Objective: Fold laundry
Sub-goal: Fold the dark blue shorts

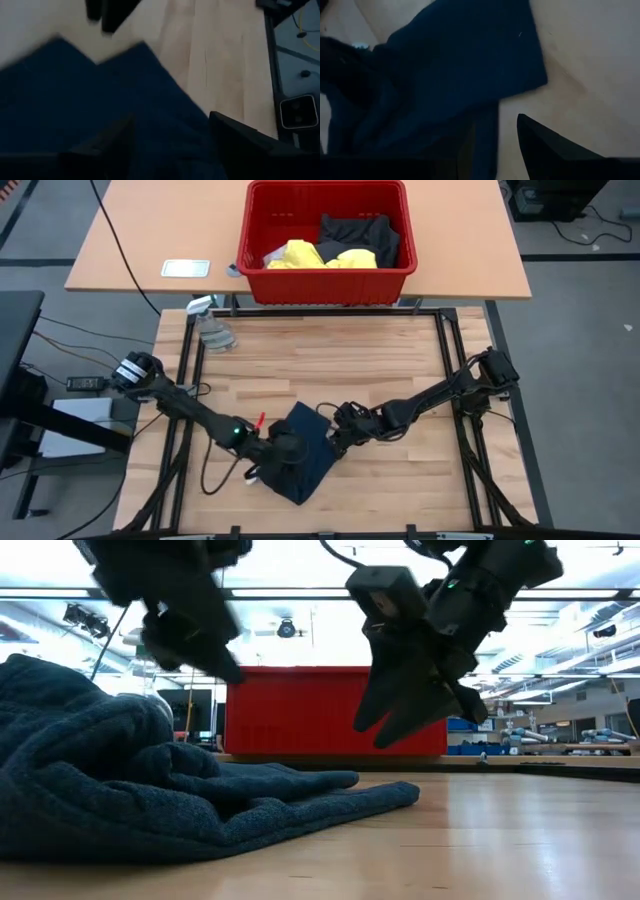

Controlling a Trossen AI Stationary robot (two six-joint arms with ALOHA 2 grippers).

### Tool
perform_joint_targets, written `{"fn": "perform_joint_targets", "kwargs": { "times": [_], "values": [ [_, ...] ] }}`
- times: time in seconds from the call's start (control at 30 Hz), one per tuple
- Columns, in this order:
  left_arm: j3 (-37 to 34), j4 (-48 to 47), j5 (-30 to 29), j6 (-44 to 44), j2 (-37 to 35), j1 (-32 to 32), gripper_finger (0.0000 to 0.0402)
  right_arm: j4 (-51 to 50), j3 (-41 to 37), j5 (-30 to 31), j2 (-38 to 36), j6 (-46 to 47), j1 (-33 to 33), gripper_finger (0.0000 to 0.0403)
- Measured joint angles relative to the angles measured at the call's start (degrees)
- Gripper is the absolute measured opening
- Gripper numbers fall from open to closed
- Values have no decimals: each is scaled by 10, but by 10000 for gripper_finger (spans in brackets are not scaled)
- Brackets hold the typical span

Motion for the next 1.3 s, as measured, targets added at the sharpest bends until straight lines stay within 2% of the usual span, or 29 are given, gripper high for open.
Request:
{"fn": "perform_joint_targets", "kwargs": {
  "times": [0.17,0.33,0.47,0.67,0.8,0.97,1.17,1.3],
  "values": [
    [0,-34,72,-31,6,-34,227,-4,0,-2,0,-1,20,153],
    [0,-56,94,-72,-2,-91,194,8,0,-1,0,-26,53,153],
    [0,-91,134,-108,-1,-145,168,17,0,0,0,-53,72,153],
    [2,-93,133,-198,-5,-204,140,23,0,1,0,-81,74,153],
    [16,-96,103,-217,-5,-226,130,26,0,-5,0,-111,69,153],
    [49,-102,10,-201,-5,-216,128,29,0,-4,0,-134,60,153],
    [87,-100,-63,-82,-4,-198,128,60,0,-1,0,-153,51,153],
    [87,-114,-77,-34,11,-172,138,68,0,-16,0,-165,47,153]
  ]
}}
